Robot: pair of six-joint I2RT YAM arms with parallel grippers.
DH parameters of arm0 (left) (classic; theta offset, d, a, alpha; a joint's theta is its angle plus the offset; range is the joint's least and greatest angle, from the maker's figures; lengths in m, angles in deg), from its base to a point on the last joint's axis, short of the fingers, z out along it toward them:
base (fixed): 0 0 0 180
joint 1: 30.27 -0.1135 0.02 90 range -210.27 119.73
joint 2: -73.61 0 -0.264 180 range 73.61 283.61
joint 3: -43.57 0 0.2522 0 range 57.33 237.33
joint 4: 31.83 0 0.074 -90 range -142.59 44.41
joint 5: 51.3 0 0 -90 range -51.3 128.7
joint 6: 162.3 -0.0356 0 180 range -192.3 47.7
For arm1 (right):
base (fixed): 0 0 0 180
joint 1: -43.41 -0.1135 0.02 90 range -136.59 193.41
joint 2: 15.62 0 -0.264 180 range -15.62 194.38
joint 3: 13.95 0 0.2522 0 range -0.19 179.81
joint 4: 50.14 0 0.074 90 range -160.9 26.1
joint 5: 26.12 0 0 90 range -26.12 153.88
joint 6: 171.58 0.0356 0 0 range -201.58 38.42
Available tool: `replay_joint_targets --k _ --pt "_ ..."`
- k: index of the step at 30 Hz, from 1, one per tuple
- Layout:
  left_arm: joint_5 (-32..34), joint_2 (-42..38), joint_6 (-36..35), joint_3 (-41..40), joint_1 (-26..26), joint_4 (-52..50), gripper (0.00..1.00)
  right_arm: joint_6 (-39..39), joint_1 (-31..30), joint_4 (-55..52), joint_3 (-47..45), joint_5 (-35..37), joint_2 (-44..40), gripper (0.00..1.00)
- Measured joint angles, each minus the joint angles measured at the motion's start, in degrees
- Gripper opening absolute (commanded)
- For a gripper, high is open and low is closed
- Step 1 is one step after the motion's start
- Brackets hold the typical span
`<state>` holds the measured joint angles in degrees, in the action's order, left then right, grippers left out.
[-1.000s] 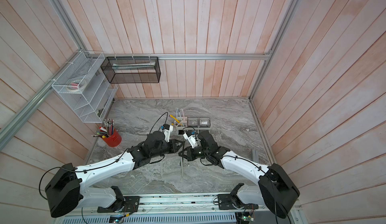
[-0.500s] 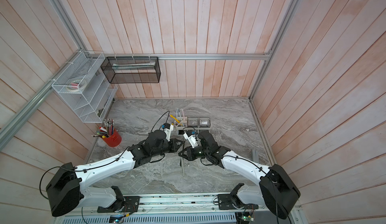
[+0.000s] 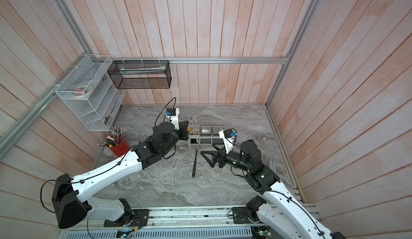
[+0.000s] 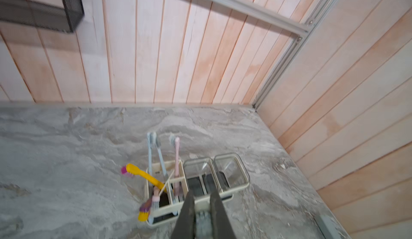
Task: Place the toothbrush into the toothbrush holder
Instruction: Place the toothbrush in the toothbrush holder.
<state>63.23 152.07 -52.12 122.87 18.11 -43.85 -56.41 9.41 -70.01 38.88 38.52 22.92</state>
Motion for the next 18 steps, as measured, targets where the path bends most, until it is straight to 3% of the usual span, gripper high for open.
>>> replay_joint_targets --k 8,18 --pt "4.5 7.9 -10.8 1.0 -0.8 16.3 0.00 -0.4 0.1 -1.1 -2.7 3.5 -7.7 0.98" --pt "5.5 17.1 -13.1 1.0 -2.0 25.7 0.00 -0.3 0.1 -0.9 -5.5 3.4 -8.0 0.98"
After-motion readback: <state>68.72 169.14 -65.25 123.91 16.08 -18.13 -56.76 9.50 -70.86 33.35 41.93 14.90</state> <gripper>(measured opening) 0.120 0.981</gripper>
